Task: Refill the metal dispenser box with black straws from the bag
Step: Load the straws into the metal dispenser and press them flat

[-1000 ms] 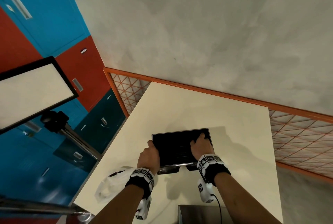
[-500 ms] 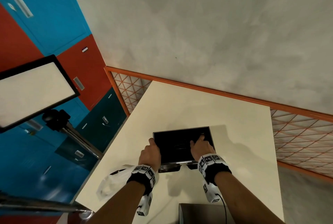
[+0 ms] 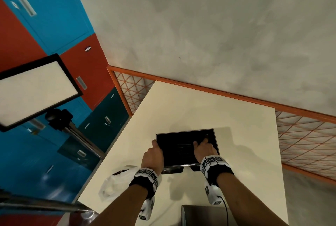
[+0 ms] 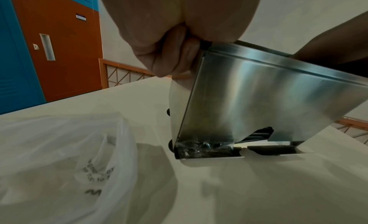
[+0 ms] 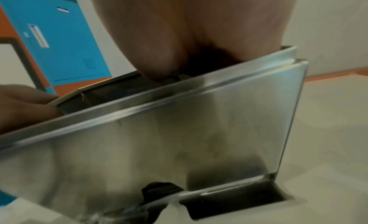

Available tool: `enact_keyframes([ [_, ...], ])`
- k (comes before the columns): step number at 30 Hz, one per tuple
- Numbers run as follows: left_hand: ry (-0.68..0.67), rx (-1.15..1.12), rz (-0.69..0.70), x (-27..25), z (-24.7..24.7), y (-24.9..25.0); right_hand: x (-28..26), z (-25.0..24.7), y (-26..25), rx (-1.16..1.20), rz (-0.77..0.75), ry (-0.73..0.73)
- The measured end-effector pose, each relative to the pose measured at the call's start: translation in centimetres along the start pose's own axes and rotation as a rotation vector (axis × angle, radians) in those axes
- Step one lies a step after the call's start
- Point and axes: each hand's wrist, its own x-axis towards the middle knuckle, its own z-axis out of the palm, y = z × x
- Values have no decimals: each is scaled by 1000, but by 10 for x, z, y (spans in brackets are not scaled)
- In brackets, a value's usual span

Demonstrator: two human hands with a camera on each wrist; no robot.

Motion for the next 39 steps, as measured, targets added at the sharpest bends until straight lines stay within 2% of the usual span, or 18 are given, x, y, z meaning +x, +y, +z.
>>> enact_keyframes([
  [4, 12, -22, -3, -5, 4, -5, 2, -3, -1, 85, 72, -29],
  [15, 18, -61, 11, -7, 13, -7, 3, 11, 10, 98, 16, 5],
  [20, 18, -58, 6, -10, 13, -8, 4, 3, 9, 165, 57, -6],
  [29, 33, -36, 19, -9, 13, -7, -1, 6, 13, 117, -33, 52],
  [39, 11, -35, 9, 1, 8, -5, 1, -1, 9, 38, -79, 52],
])
